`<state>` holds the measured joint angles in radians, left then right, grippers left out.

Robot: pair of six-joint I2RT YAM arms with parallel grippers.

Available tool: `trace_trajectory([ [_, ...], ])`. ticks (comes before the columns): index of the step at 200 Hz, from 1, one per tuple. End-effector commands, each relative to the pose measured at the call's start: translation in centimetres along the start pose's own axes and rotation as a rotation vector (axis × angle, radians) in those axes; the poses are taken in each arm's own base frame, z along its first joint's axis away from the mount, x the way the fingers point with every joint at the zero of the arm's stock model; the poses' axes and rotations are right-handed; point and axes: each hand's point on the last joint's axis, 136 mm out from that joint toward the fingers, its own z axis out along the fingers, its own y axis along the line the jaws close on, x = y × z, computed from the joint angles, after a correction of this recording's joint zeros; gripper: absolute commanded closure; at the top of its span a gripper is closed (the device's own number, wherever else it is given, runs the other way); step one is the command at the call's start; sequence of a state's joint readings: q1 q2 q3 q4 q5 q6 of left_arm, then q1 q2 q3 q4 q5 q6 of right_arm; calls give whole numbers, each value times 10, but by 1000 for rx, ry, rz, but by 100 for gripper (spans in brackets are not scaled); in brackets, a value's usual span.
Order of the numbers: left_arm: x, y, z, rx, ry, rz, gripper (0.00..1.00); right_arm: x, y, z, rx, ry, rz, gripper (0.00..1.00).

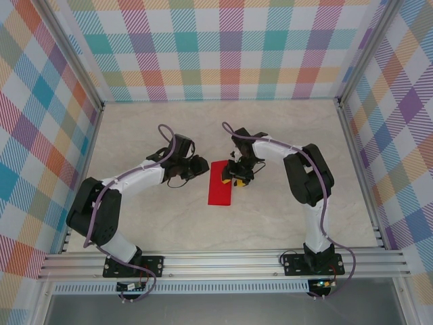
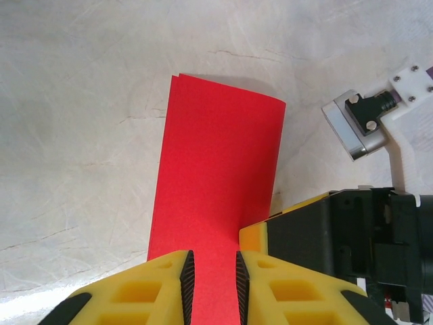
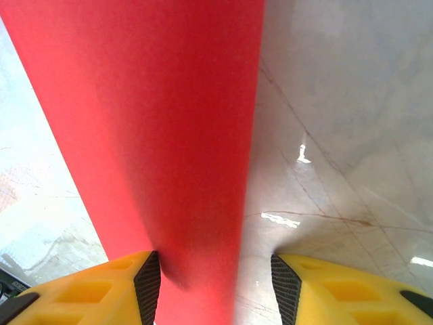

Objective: Fold a paper plane with a square sheet of paper (pick it up from the middle)
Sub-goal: Hold the square sheet of paper at the center of the table.

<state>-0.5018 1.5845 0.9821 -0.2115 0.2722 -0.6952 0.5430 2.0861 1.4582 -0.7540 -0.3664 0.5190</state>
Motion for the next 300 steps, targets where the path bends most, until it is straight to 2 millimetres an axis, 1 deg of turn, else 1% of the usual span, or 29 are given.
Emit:
trace_trajectory([
  [1,10,3,4,1,34,-13,75,-3,-37,21,136,13,34,49],
  [40,12,3,-2,-1,36,-6,75,-1,-41,22,155,16,44,49],
  [64,12,4,-1,-3,34,-7,75,-1,-42,22,160,16,42,49],
  [118,13,6,1,-11,40,-11,76,2,-52,25,194,21,60,49],
  [164,14,5,8,-2,57,-17,77,4,-54,29,199,30,72,49],
  [219,18,7,20,5,90,-25,77,3,-52,30,190,45,49,48],
  [275,19,8,25,10,104,-33,77,4,-56,33,209,58,57,47],
  [300,20,5,28,25,115,-31,79,4,-58,33,221,59,53,48],
])
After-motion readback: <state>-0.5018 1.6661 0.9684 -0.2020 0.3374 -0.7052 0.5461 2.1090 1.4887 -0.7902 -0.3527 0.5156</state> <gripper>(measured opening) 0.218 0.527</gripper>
